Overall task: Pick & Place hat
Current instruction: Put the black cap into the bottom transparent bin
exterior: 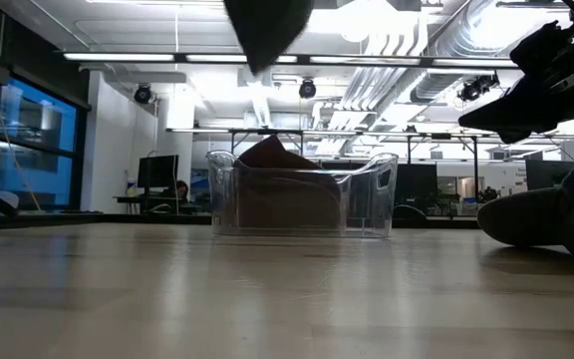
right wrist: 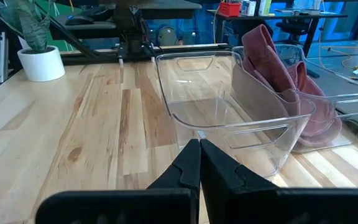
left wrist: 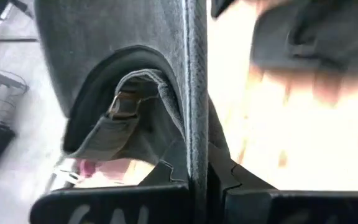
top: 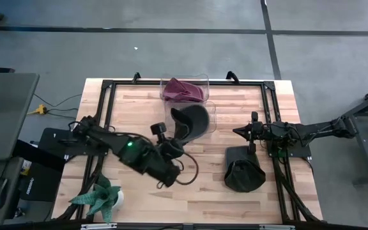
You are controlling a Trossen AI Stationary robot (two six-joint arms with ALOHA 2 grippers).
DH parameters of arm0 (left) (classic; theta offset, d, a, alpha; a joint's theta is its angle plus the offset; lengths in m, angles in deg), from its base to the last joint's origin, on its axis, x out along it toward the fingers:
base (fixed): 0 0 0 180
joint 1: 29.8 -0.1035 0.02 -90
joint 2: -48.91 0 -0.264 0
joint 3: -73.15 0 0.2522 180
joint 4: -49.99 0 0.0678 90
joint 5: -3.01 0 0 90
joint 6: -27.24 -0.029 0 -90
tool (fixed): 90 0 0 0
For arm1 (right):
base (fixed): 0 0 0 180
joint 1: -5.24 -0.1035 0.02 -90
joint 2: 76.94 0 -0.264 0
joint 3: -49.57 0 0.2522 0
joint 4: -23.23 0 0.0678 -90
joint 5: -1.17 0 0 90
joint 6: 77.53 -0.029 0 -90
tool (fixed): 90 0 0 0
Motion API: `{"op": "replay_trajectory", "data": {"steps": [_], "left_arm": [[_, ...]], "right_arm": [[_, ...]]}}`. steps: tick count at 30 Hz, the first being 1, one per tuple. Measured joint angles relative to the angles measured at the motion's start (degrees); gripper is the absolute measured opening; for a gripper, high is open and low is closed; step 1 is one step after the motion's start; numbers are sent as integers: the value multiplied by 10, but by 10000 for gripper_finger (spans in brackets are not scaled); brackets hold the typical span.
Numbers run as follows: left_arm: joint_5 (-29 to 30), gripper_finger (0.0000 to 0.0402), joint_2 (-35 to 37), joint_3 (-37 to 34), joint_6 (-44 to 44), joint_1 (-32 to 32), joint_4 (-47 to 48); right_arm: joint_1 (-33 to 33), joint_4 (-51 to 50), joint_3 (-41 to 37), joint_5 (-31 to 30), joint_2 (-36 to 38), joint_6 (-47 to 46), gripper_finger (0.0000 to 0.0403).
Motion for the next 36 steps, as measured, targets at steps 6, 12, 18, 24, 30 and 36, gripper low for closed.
{"op": "replay_trajectory", "data": {"steps": [6, 12, 18, 24, 30, 36], "left_arm": [[-17, 0, 0, -58, -107, -48, -5], [-28, 0, 0, -113, -181, -92, -4], [3, 0, -1, -177, -260, -132, -55], [11, 0, -1, -235, -334, -169, -101], [0, 0, -28, -262, -373, -191, -134], [-4, 0, -58, -260, -374, -191, -144]], "right_arm": [[0, 0, 0, 0, 0, 0, 0], [0, 0, 0, 0, 0, 0, 0], [0, 0, 0, 0, 0, 0, 0], [0, 0, 0, 0, 0, 0, 0], [0, 0, 0, 0, 0, 0, 0], [0, 0, 0, 0, 0, 0, 0]]}}
